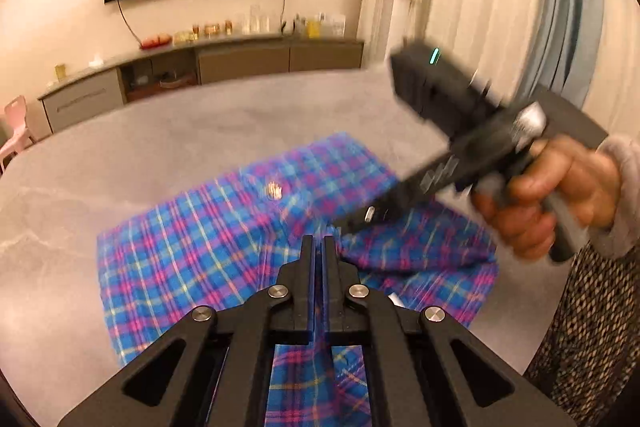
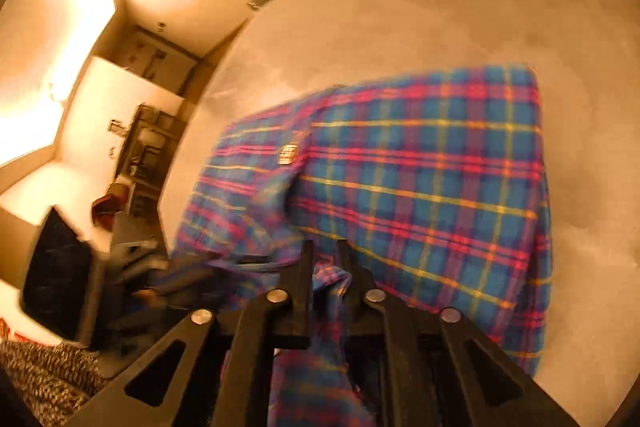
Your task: Fold clothes
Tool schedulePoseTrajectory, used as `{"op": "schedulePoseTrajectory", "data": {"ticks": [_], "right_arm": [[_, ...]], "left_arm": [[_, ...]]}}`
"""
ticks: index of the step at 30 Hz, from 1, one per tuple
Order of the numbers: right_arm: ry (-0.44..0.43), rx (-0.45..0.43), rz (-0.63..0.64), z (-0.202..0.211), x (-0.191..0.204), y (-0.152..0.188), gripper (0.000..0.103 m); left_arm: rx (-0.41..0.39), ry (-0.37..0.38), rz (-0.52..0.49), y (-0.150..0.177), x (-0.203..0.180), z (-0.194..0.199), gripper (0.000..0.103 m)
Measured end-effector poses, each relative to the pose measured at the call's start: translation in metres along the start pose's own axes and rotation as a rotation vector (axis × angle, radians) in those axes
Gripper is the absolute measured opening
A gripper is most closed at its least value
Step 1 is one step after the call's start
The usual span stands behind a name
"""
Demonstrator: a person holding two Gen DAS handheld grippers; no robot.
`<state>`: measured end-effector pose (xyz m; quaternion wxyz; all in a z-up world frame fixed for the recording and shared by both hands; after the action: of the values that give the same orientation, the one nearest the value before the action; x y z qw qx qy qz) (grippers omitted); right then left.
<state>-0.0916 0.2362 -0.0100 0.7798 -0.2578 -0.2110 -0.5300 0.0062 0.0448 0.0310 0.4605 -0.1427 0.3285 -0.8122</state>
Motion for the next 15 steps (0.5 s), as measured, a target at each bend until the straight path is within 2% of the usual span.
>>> {"op": "schedulePoseTrajectory", "data": {"ticks": [3, 5, 7, 8, 10, 12, 13, 15], "right_arm": [[0.098, -0.018, 0.031, -0.011, 0.010, 0.000, 0.003], [0.172, -0.045, 0.064, -0.016, 0.020, -0.001, 0.003], [0.192, -0.054, 0.091, -0.016, 0.024, -0.001, 0.004], [0.197, -0.056, 0.104, -0.016, 0.025, -0.001, 0.006], [0.186, -0.058, 0.112, -0.011, 0.024, -0.002, 0.008], [0.138, -0.066, 0.085, -0.001, 0.019, -0.004, 0.021], [0.118, -0.081, 0.071, 0.006, 0.016, -0.004, 0.024], [0.077, -0.123, 0.048, 0.025, 0.011, -0.003, 0.025]], "left_arm": [[-0.054, 0.004, -0.044, -0.003, -0.010, 0.012, 0.000], [0.015, 0.005, -0.083, -0.001, -0.017, 0.001, 0.000], [0.106, -0.020, -0.080, 0.005, -0.019, -0.015, 0.000], [0.127, -0.019, -0.077, 0.007, -0.021, -0.017, 0.002], [0.097, -0.014, -0.092, 0.004, -0.027, -0.009, 0.004], [0.053, 0.007, -0.126, 0.000, -0.038, 0.002, 0.017], [0.042, 0.016, -0.139, -0.002, -0.044, 0.005, 0.031], [0.044, 0.022, -0.166, -0.004, -0.058, 0.004, 0.041]]}}
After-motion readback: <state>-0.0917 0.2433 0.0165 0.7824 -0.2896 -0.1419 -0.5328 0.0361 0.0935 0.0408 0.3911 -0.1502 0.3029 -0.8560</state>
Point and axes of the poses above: each gripper's, at about its wrist camera, not at the fingertips, and z roughly against the way its jaws point, x to its left, y to its underside, the point moved 1 cm from there along -z, roughly the way its jaws point, and after that the axes turned 11 degrees about x, right-handed, at the moved point
